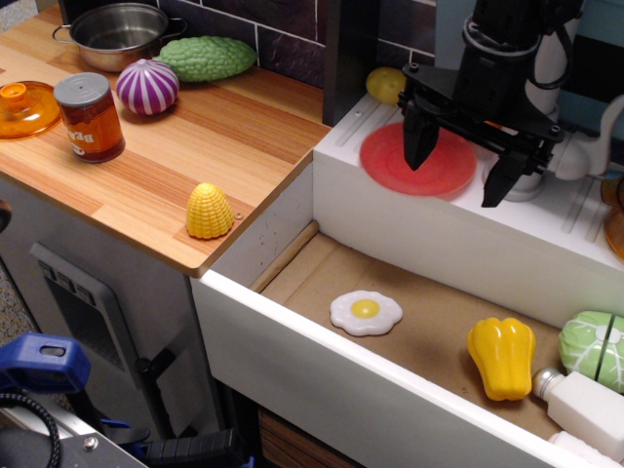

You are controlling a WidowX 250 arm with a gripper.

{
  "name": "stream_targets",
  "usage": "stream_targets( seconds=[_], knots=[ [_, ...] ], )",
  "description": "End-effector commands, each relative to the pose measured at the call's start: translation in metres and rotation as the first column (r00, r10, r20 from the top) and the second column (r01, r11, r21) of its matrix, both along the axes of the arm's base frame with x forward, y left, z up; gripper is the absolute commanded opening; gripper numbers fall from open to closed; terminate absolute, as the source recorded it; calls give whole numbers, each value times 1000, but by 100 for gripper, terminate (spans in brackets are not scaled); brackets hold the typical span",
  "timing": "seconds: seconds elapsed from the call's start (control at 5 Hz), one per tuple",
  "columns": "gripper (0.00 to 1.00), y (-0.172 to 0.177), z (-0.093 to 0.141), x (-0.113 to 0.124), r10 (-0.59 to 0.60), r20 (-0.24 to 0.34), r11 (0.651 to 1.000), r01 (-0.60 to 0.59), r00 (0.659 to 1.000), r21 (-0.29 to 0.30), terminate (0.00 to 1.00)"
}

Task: Put corn on plate

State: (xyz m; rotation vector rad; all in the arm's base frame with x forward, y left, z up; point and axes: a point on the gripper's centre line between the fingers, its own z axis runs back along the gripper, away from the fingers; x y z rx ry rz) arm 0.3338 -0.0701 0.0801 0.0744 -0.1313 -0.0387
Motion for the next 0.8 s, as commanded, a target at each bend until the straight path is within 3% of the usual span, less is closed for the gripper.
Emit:
stream_targets(
  seconds=[0.0,0.2,0.6],
  knots=[
    [100,0,0,0,0,0,1000,0,1000,0,0],
    [100,23,19,0,-11,5,997,10,1000,80,0],
    [100,82,31,-27,26,-14,988,-24,1000,151,0]
  ],
)
